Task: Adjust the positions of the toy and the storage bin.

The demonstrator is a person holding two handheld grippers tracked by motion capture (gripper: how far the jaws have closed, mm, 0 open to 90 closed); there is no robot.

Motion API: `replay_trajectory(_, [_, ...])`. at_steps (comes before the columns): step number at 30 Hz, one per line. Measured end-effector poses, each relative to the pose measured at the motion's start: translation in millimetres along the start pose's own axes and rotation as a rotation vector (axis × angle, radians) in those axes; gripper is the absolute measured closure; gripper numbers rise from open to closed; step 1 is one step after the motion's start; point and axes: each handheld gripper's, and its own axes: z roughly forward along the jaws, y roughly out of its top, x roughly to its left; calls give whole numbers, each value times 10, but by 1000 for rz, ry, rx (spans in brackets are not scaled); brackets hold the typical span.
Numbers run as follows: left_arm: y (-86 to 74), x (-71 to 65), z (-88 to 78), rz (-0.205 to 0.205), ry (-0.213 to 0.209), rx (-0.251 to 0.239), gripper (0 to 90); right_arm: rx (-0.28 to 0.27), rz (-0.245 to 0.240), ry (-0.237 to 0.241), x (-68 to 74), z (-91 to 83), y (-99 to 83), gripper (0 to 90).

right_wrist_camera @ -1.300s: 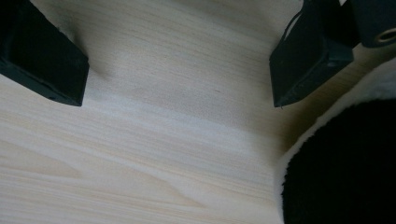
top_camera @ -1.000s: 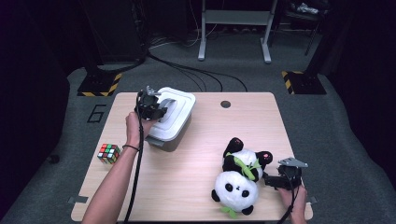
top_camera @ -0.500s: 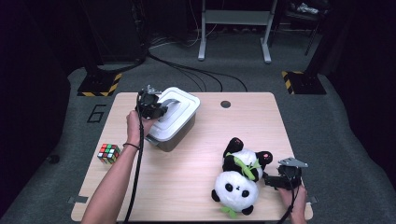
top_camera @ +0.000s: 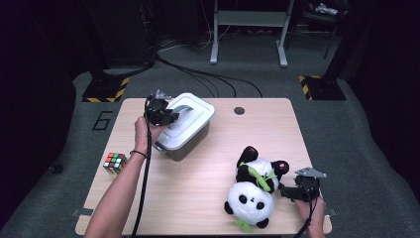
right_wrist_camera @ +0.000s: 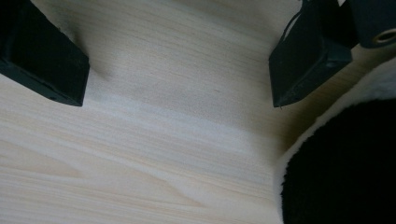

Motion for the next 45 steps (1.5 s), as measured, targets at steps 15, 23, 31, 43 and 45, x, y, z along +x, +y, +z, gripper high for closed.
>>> replay_trajectory(15, [55,-100,43,27,-43,-2,676,0,0,-1,1,0,0,41])
replay_trajectory(23, [119,-230,112,42,-70,-8,676,0,-1,-2,0,-1,-1,42])
replay_trajectory(31, [188,-347,172,79,-103,0,676,0,0,-1,1,-1,-1,43])
replay_trajectory(43, [285,-529,279,120,-147,-10,675,-1,0,-2,1,0,-1,43])
replay_trajectory(45, [305,-562,301,127,-151,-12,675,-2,-1,-1,0,0,-1,43])
